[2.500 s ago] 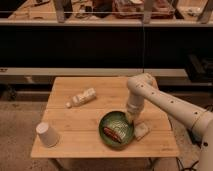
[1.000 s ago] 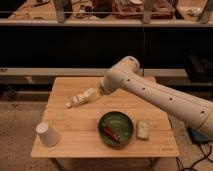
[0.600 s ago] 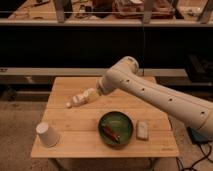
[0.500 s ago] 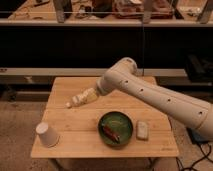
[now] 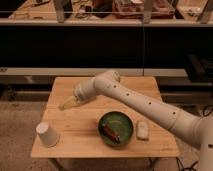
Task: Place the ceramic cup in the ceramic bowl
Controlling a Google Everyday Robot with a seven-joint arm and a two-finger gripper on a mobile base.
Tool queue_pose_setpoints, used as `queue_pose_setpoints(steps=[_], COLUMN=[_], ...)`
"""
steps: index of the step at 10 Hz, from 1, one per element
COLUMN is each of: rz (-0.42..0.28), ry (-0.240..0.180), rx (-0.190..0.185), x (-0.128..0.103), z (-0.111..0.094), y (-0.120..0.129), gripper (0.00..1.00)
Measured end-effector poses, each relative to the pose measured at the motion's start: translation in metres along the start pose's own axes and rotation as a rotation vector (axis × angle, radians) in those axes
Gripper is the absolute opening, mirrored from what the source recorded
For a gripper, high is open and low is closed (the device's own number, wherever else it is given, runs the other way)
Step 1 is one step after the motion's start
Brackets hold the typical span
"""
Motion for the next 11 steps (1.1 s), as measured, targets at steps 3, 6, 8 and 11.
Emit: queue_pose_setpoints(steps=[3, 6, 8, 11], rz=[-0.025, -0.12, -0.234, -0.325], ry=[0.056, 0.007, -0.048, -0.077], rx=[0.052, 0.131, 0.26, 0.372], x=[0.007, -0.001, -0.015, -0.024], z=[0.014, 0.027, 0.046, 0.057], y=[-0.006, -0.022, -0.049, -0.071], gripper=[0.8, 0.8, 0.8, 0.8])
